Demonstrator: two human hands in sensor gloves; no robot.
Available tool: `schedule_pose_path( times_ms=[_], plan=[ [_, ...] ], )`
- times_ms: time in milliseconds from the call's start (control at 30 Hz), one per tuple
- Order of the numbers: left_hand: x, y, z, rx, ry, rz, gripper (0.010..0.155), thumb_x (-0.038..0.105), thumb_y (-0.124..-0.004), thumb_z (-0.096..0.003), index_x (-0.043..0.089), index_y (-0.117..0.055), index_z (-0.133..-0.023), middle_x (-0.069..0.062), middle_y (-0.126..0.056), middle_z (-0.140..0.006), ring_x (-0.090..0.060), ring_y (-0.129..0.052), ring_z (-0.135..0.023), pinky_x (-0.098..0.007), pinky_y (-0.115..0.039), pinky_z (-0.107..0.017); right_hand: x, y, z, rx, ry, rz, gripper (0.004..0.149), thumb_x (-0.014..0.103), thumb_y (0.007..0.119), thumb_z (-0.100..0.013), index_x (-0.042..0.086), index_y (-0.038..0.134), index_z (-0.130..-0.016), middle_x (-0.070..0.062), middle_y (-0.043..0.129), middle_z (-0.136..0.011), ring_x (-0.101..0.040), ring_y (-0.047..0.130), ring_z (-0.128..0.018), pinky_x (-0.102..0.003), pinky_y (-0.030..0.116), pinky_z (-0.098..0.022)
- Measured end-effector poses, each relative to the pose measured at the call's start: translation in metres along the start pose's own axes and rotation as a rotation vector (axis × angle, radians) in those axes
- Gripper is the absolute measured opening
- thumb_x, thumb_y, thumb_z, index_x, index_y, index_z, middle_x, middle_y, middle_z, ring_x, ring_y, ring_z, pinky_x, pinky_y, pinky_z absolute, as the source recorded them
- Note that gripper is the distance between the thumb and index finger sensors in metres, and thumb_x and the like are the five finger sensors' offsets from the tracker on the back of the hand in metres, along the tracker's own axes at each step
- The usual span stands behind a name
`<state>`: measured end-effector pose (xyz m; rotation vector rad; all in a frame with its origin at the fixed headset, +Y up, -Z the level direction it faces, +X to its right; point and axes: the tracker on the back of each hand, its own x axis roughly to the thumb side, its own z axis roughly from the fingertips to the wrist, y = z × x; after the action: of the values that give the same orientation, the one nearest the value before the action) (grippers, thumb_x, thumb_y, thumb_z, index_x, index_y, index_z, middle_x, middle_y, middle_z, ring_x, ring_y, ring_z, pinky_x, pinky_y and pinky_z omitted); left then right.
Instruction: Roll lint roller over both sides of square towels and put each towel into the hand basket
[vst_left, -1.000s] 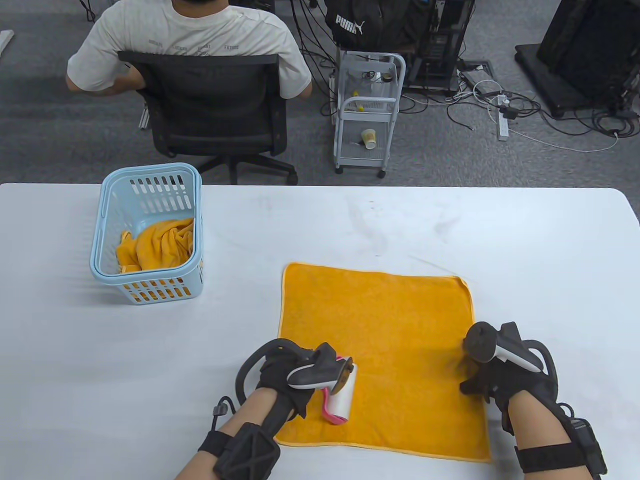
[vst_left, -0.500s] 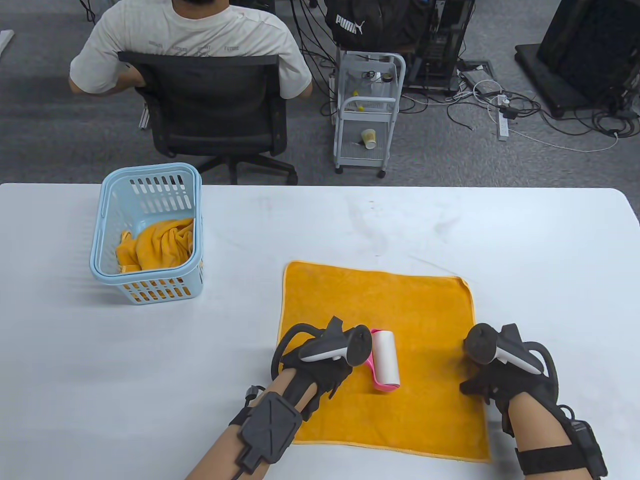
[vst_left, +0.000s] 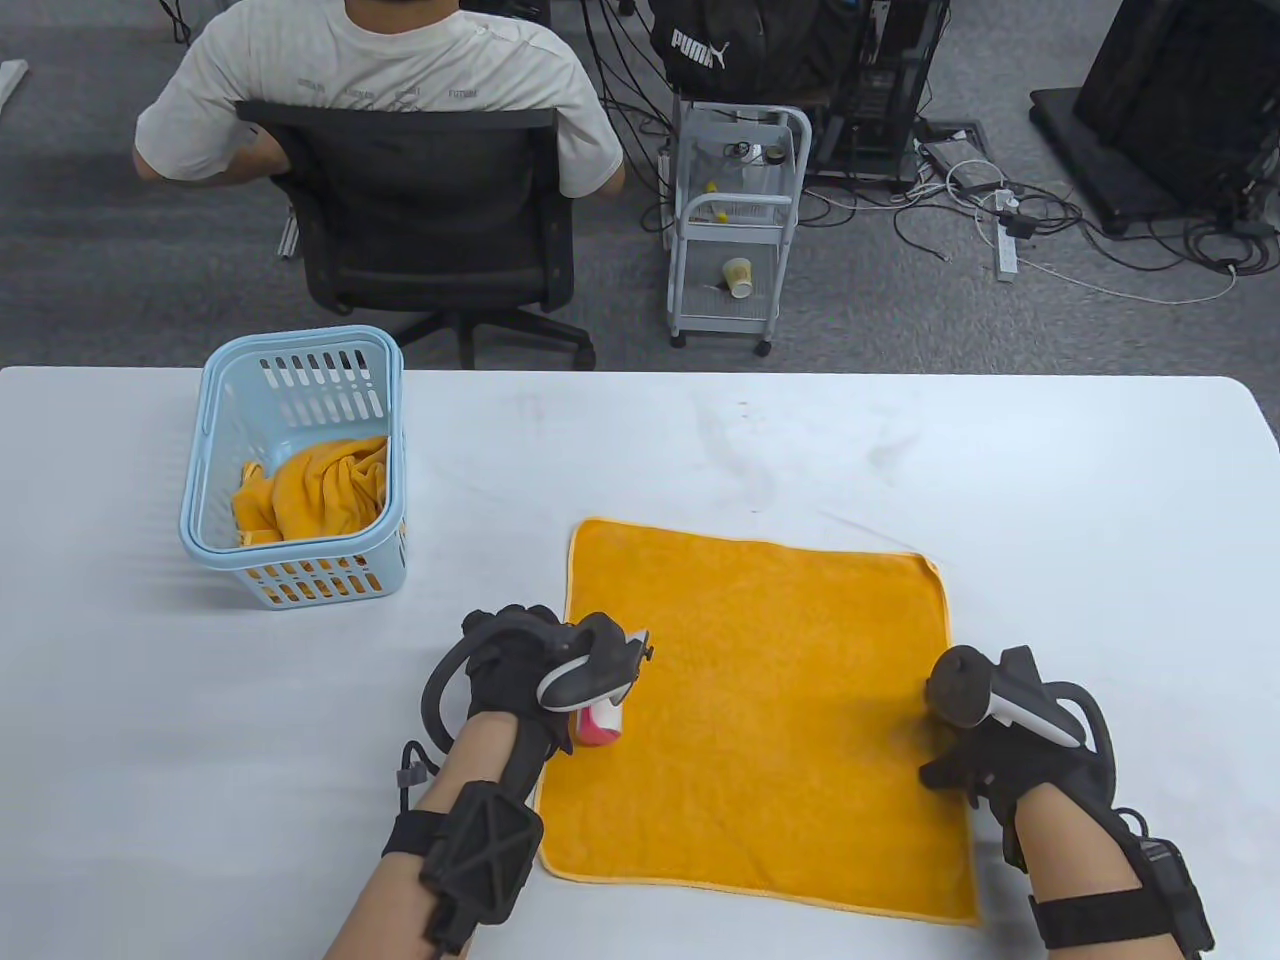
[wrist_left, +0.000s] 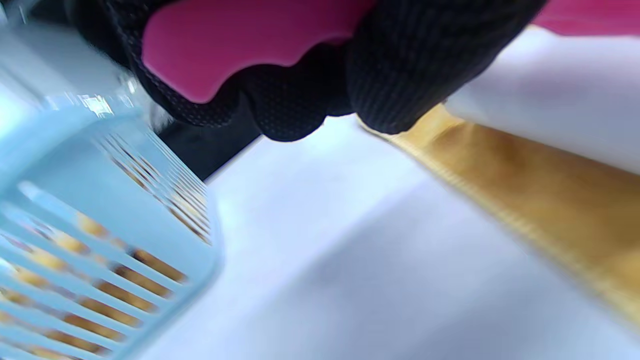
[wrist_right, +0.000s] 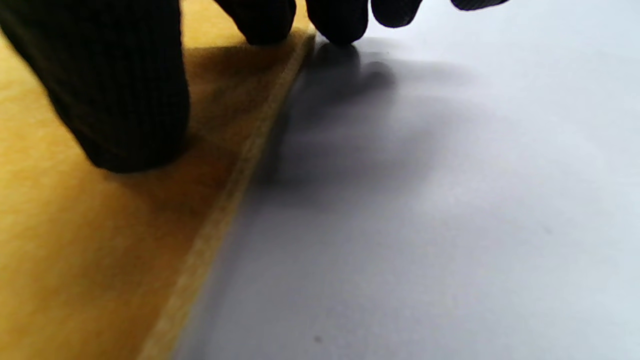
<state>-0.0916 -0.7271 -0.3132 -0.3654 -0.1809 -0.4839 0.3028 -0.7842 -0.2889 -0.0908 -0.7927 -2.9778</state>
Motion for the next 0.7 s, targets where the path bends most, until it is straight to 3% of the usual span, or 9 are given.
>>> schedule_pose_path(
  times_ms=[67,133,300,467,700],
  plan=[
    [0.004,0.003,-0.002,-0.004,-0.098,0.251,0.056,0.036,-0.084,-0.0512,0.037,-0.052,-0.098,0.004,-0.073,-0.096,-0.025,-0.089,-0.079,-0.057,-0.076,-0.067,0.000,0.000,0.000,0.001,0.001,-0.002,0.096,0.054,0.093,-0.042,0.016,0.043,-0.114,-0.023,0.038,-0.117,-0.054,0.033,-0.105,-0.074,0.043,-0.068],
    [0.023,0.010,-0.010,0.015,-0.191,0.373,0.059,0.039,-0.083,-0.0505,0.036,-0.050,-0.099,0.004,-0.072,-0.097,-0.024,-0.089,-0.079,-0.055,-0.076,-0.067,0.000,0.000,0.000,0.001,0.001,-0.004,0.096,0.054,0.093,-0.041,0.016,0.043,-0.114,-0.023,0.038,-0.117,-0.054,0.033,-0.105,-0.074,0.043,-0.068],
    [0.059,0.015,-0.024,0.046,-0.253,0.352,0.059,0.041,-0.080,-0.0509,0.035,-0.048,-0.101,0.004,-0.071,-0.098,-0.024,-0.088,-0.081,-0.053,-0.077,-0.067,0.000,0.000,0.000,0.002,-0.001,-0.007,0.096,0.054,0.093,-0.041,0.016,0.043,-0.114,-0.023,0.038,-0.117,-0.054,0.033,-0.105,-0.074,0.042,-0.068],
    [0.049,0.003,-0.032,0.029,-0.130,0.207,0.053,0.037,-0.080,-0.0516,0.037,-0.053,-0.097,0.004,-0.073,-0.097,-0.026,-0.089,-0.080,-0.055,-0.075,-0.068,-0.001,0.000,0.000,0.002,-0.004,-0.009,0.096,0.054,0.093,-0.042,0.016,0.043,-0.114,-0.023,0.038,-0.117,-0.055,0.033,-0.105,-0.074,0.042,-0.068],
    [-0.004,-0.014,-0.019,-0.010,0.111,-0.061,0.046,0.031,-0.082,-0.0521,0.038,-0.060,-0.092,0.004,-0.076,-0.096,-0.027,-0.091,-0.080,-0.057,-0.074,-0.069,0.000,0.000,0.000,0.002,-0.003,-0.005,0.096,0.054,0.094,-0.041,0.016,0.043,-0.114,-0.024,0.038,-0.116,-0.054,0.033,-0.105,-0.074,0.042,-0.068]
  ],
)
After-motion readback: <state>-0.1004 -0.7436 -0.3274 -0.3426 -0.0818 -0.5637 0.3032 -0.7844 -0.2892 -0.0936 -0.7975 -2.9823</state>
